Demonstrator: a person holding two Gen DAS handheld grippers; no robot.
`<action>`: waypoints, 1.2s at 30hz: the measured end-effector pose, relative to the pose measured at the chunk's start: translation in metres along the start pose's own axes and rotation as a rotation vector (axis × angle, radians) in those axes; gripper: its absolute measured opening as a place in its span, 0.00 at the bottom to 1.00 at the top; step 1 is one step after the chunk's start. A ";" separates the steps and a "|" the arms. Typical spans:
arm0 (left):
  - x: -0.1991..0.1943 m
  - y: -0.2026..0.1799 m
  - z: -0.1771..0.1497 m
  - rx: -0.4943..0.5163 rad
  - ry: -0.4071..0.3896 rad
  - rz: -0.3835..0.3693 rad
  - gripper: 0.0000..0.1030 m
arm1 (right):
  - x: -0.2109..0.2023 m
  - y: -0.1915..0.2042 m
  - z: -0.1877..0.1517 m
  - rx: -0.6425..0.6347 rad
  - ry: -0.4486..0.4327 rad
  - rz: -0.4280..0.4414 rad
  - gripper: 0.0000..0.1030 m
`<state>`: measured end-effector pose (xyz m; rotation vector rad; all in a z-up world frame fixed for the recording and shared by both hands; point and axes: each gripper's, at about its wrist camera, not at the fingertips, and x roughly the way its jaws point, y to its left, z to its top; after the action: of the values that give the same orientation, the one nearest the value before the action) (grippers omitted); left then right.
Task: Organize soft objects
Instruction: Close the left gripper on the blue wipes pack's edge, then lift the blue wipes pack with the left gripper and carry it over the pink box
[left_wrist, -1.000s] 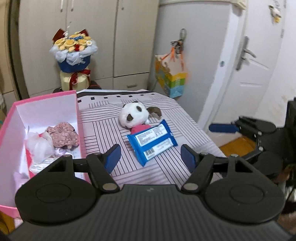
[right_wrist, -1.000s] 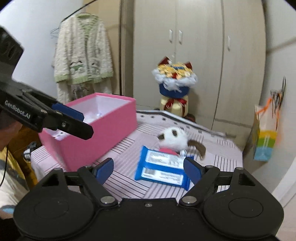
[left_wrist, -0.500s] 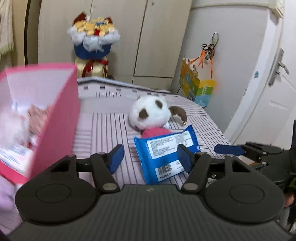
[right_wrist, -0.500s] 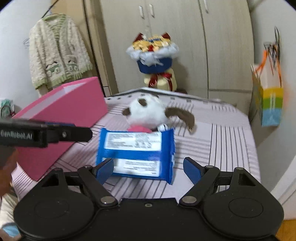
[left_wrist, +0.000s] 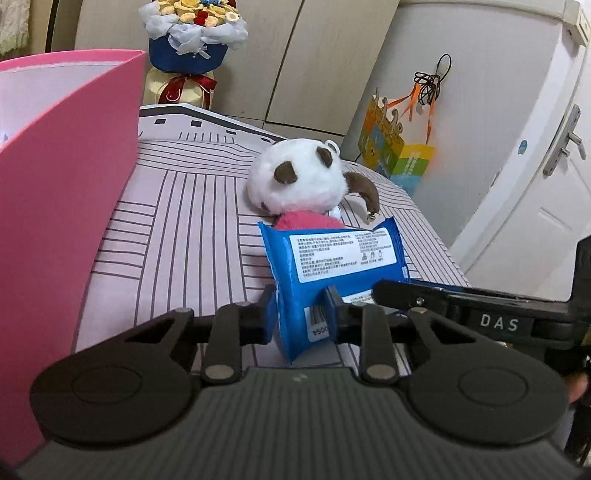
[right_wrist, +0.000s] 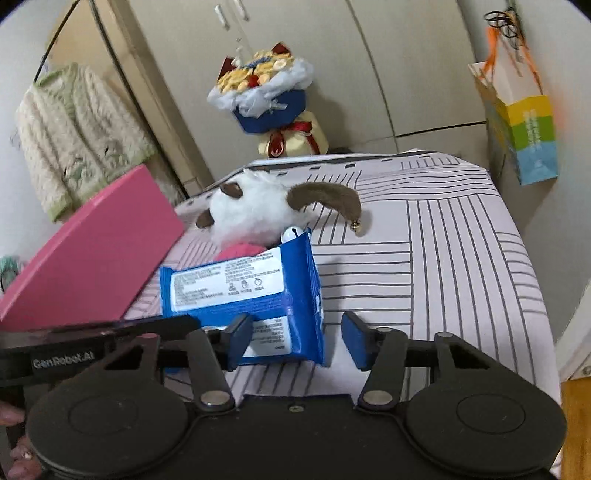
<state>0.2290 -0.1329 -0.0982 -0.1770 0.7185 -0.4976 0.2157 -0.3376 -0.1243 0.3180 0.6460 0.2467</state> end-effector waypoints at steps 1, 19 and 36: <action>0.000 -0.001 0.000 0.008 0.001 0.001 0.21 | -0.001 0.001 -0.001 0.014 0.000 0.016 0.42; -0.045 -0.013 -0.008 0.058 0.091 -0.058 0.28 | -0.046 0.058 -0.036 -0.073 -0.011 -0.107 0.52; -0.126 -0.009 -0.022 0.077 0.242 -0.178 0.33 | -0.110 0.109 -0.056 -0.168 0.081 -0.050 0.65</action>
<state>0.1302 -0.0781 -0.0381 -0.1095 0.9233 -0.7238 0.0820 -0.2607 -0.0662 0.1309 0.7076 0.2655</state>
